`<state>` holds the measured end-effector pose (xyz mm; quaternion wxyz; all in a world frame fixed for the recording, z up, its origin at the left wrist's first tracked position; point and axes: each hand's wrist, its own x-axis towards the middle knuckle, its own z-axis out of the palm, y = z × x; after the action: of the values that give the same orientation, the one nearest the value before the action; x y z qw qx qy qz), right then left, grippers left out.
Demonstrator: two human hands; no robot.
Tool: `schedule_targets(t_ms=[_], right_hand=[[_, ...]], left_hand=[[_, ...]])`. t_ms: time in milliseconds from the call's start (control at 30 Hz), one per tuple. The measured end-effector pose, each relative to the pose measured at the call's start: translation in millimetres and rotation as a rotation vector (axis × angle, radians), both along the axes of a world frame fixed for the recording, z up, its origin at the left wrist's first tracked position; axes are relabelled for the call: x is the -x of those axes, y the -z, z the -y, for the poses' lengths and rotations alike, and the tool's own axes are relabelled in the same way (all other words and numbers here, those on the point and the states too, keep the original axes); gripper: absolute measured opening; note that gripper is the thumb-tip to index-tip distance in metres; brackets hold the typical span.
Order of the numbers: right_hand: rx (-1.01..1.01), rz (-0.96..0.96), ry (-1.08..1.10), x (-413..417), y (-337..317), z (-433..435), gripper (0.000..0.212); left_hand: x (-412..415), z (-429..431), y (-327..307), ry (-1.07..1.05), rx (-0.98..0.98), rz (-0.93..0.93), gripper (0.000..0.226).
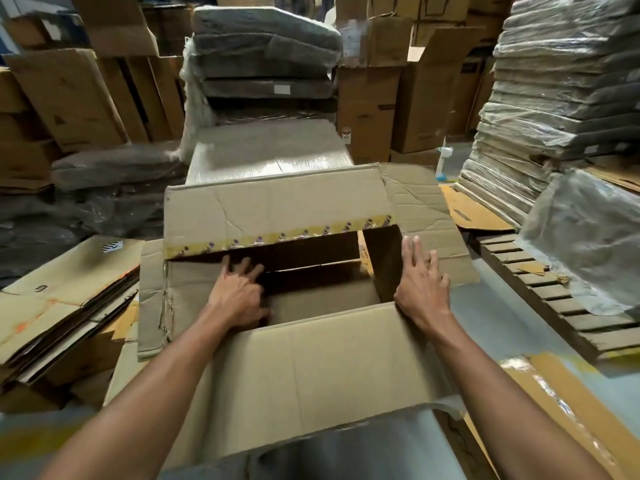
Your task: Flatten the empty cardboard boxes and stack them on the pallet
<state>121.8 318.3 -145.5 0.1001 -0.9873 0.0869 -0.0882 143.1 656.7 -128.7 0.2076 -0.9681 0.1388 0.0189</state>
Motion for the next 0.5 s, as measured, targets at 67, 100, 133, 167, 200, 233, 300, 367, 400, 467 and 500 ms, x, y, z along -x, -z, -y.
schedule_targets(t_ms=[67,100,133,167,200,233,300,367,400,467,500], right_hand=[[0.011,0.004,-0.016,-4,0,2,0.104],[0.011,0.005,-0.023,-6,0,3,0.102],[0.009,0.009,-0.027,-9,-1,3,0.101],[0.012,0.014,-0.026,-12,-2,2,0.098],[0.019,0.023,-0.023,-15,-3,1,0.094],[0.029,0.029,-0.020,-18,-4,0,0.091],[0.042,0.033,-0.017,-22,-7,-2,0.088],[0.042,0.028,-0.028,-26,-9,-2,0.088],[0.042,0.026,-0.034,-27,-10,-2,0.088],[0.037,0.037,-0.032,-31,-13,-1,0.085],[0.042,0.052,-0.029,-32,-14,-1,0.081]], left_hand=[[7,2,-10,0.046,0.058,0.173,0.053],[11,2,-16,0.048,0.097,0.236,0.047],[16,0,-21,0.042,0.154,0.284,0.040],[22,-3,-27,0.031,0.223,0.318,0.032],[27,-7,-32,0.008,0.303,0.337,0.024],[32,-11,-37,-0.032,0.388,0.345,0.017],[42,-18,-47,-0.119,0.541,0.327,0.022],[51,-22,-56,-0.165,0.684,0.344,0.037],[55,-23,-59,-0.160,0.736,0.390,0.042],[62,-29,-68,-0.128,0.767,0.546,0.047],[63,-34,-71,-0.107,0.759,0.619,0.046]])
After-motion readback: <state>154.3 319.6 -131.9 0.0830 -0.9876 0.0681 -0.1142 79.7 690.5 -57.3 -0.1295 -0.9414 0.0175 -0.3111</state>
